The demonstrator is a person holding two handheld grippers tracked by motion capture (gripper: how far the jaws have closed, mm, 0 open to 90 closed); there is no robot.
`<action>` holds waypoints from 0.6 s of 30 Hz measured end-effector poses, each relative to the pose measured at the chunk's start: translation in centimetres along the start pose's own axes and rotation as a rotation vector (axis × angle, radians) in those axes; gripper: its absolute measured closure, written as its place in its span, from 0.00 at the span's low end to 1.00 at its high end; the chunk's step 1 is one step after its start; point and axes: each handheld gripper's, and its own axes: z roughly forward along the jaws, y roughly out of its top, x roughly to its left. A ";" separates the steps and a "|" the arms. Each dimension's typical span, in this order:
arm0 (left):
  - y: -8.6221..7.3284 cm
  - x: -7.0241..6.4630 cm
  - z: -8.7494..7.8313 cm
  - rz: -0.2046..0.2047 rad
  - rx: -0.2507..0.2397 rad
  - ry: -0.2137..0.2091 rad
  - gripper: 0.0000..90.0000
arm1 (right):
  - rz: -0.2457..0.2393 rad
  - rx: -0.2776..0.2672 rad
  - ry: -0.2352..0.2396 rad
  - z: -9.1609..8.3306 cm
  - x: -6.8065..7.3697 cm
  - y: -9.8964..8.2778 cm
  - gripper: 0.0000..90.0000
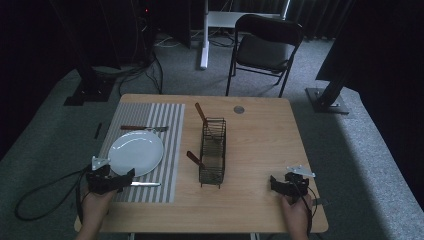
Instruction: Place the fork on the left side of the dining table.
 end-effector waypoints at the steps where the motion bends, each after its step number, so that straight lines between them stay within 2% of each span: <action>1: -0.1 0.0 -0.1 0.005 -0.002 0.005 0.00 | 0.000 0.000 0.000 0.0 0.0 0.0 0.14; 7: -1.9 0.2 -0.5 0.017 0.025 0.027 0.00 | 0.001 0.001 0.000 0.0 0.0 0.0 0.14; 11: -3.0 0.6 -0.6 -0.017 0.030 0.019 0.00 | 0.002 0.001 0.000 0.0 0.0 0.0 0.14; 14: -4.0 1.1 -0.6 -0.040 0.055 0.015 0.00 | 0.002 0.001 0.000 0.0 0.0 0.0 0.14; 18: -4.9 1.6 -0.4 -0.049 0.064 0.030 0.00 | 0.002 0.001 0.000 0.0 0.0 0.0 0.14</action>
